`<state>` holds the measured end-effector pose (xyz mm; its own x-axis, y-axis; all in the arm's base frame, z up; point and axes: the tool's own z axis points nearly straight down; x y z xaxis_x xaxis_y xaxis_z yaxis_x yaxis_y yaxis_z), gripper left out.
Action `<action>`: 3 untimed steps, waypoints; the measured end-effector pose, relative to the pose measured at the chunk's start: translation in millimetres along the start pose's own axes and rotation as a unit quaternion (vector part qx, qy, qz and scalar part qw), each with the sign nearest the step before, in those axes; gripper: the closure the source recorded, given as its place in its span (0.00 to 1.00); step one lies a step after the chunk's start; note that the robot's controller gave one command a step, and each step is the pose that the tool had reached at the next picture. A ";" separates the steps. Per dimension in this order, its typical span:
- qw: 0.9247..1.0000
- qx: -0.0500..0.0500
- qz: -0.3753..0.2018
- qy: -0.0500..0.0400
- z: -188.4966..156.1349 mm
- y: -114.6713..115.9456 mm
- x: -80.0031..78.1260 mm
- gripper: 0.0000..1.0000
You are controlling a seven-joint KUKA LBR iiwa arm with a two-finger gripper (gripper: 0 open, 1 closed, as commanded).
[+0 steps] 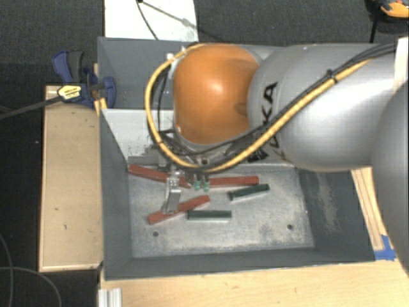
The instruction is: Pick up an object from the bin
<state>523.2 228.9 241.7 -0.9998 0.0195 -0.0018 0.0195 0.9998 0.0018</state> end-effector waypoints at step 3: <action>1.000 0.001 -0.018 0.000 143.7 -62.0 -22.0 0.00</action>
Offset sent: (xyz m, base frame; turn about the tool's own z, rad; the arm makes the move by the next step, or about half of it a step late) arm 0.0284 -0.0493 -0.1207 0.0620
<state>544.2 166.8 98.0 -0.9999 -0.0157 -0.0011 -0.0157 0.9999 -0.0010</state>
